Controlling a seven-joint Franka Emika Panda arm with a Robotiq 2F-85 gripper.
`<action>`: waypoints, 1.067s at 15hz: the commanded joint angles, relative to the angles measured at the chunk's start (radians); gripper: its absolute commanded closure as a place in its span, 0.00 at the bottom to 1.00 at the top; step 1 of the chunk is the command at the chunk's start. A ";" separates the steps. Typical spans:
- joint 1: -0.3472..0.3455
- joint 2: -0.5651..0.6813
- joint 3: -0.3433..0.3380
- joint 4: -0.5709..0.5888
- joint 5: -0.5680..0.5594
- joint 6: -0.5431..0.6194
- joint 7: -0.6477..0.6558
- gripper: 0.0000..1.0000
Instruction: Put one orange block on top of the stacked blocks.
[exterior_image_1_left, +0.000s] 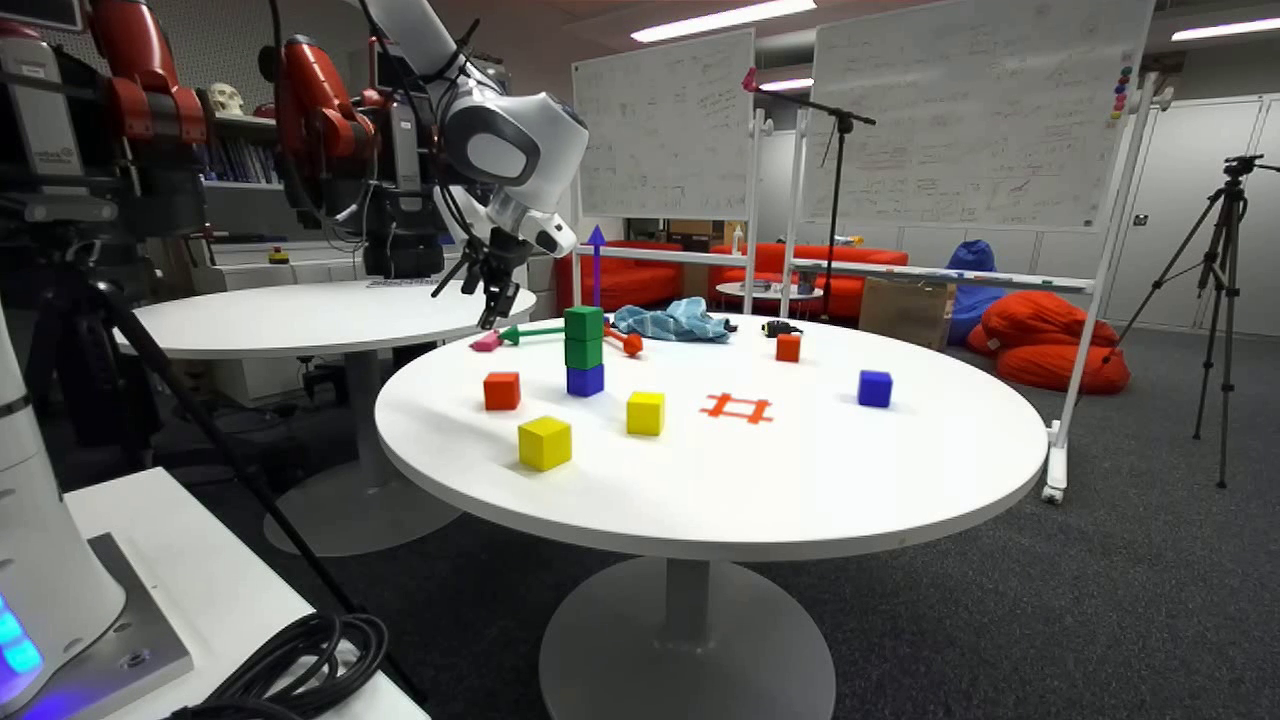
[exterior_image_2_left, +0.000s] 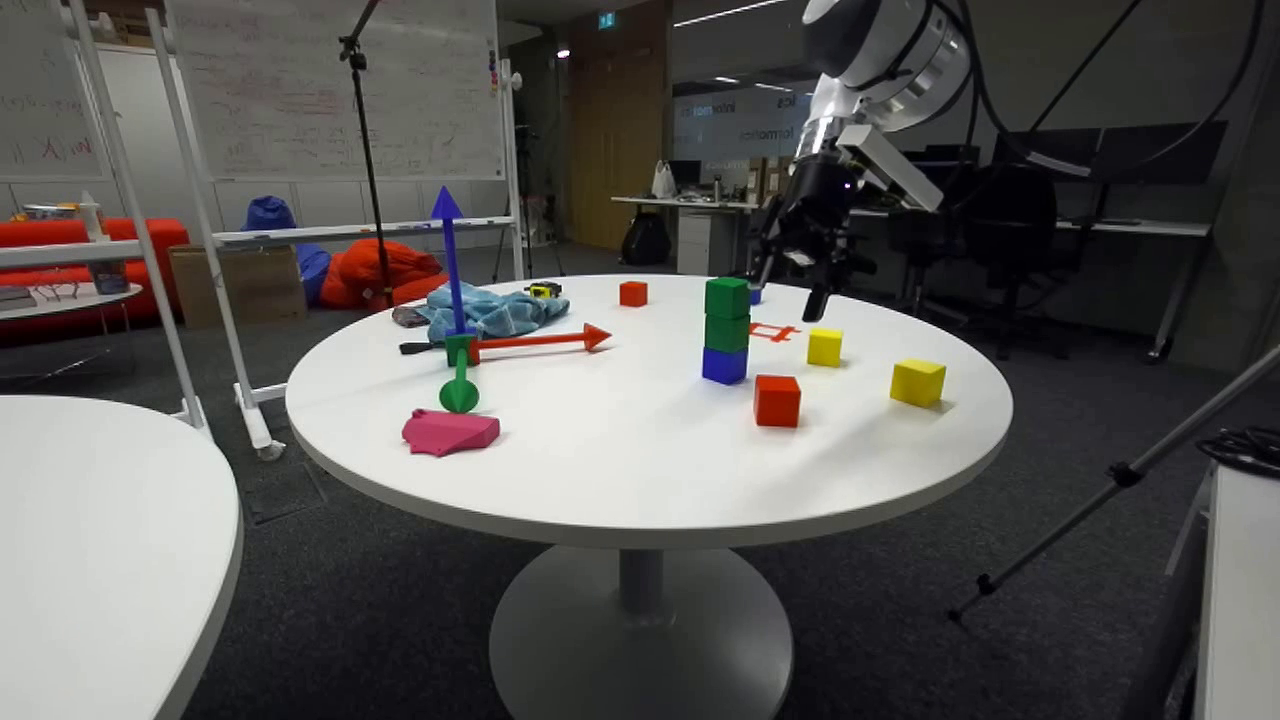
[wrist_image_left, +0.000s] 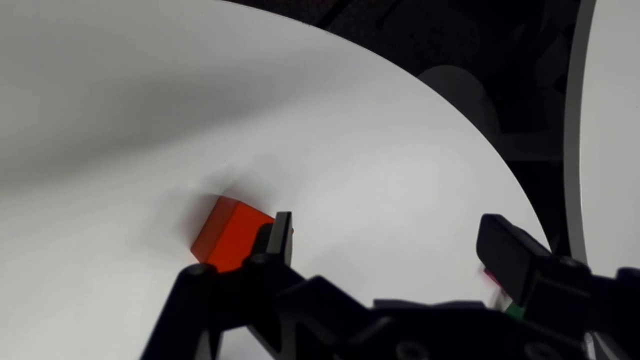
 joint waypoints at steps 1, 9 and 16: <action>0.003 0.030 0.002 0.023 0.000 0.055 0.058 0.00; -0.026 0.120 0.004 0.068 0.040 0.073 0.082 0.00; -0.051 0.169 0.008 0.057 0.094 0.083 0.068 0.00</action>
